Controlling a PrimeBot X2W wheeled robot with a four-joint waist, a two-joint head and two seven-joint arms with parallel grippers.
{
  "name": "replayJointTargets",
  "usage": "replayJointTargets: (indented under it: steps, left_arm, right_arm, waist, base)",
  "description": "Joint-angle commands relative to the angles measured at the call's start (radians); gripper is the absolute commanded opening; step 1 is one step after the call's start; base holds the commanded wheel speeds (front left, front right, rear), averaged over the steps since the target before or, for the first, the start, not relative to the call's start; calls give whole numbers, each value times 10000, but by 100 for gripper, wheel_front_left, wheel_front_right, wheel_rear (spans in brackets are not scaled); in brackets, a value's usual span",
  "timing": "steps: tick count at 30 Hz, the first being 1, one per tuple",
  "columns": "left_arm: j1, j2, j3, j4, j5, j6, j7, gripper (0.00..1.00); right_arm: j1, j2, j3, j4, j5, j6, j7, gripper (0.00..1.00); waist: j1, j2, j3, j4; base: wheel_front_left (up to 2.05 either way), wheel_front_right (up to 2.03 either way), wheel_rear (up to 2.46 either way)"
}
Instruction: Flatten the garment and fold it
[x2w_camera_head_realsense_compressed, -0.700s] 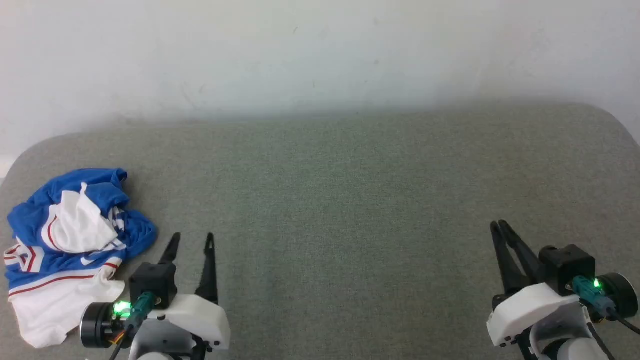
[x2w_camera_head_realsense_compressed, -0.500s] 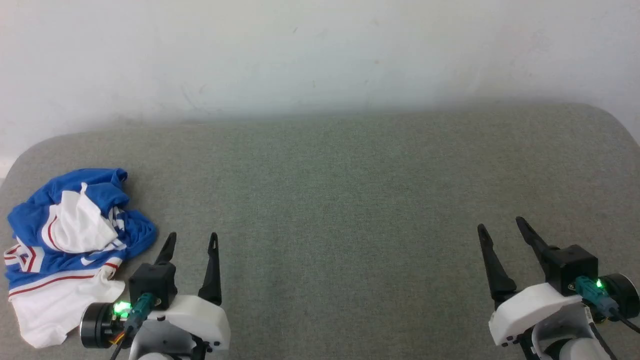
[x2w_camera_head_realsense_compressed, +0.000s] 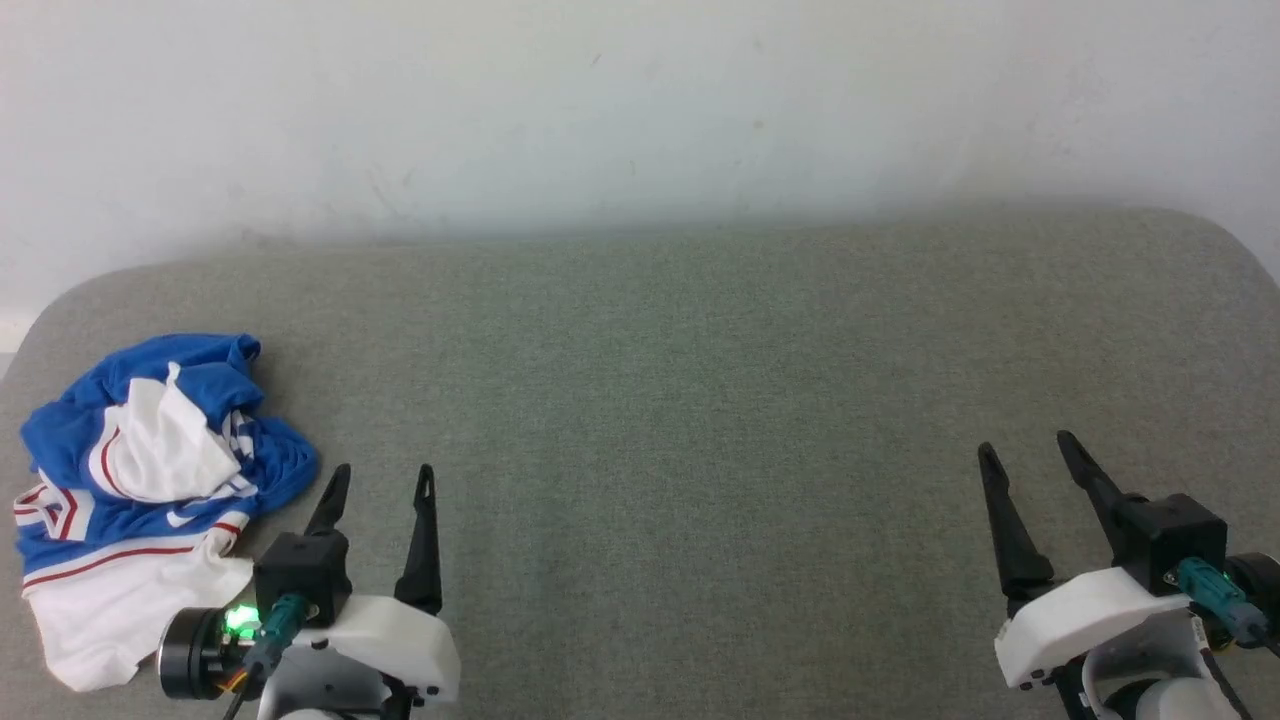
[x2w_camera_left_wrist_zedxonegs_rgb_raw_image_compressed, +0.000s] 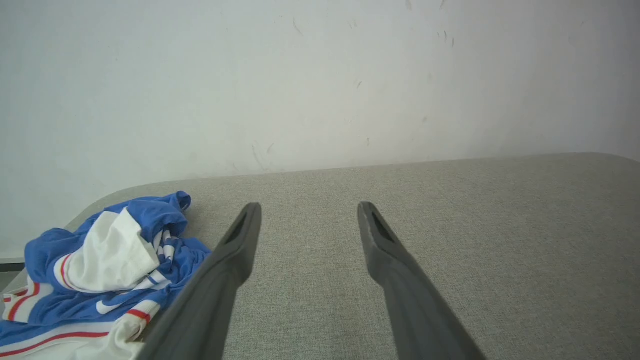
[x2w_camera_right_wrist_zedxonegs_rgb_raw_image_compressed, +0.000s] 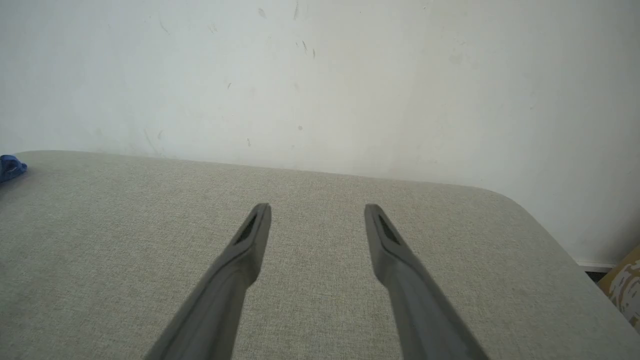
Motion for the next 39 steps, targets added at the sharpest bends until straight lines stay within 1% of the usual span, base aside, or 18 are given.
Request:
replayJointTargets:
  steps: [1,13,16,25,39]
  left_arm:
    - [146,-10,44,-63,-82,37,-108,100]
    - [202,-16,106,-73,-164,92,-337,100]
    - [256,-17,60,-108,-191,170,-400,100]
    - [442,-21,-18,-193,-286,363,-589,100]
    - [605,-28,117,-214,-481,457,-881,100]
  right_arm:
    - [30,9,-99,31,43,-4,-101,100]
    - [37,14,-282,50,8,-6,-330,100]
    - [37,15,-281,69,-6,-6,-393,100]
    - [-16,19,-124,130,-18,-8,-581,100]
    - [-143,24,413,167,-83,-10,-873,100]
  waist:
    - [0,0,6,31]
    - [0,0,10,383]
    - [0,0,14,532]
    - [0,0,17,1043]
    - [0,0,90,2018]
  base:
    - [0,0,0]
    - [0,0,0]
    - [0,0,0]
    - [0,0,0]
    - [0,0,0]
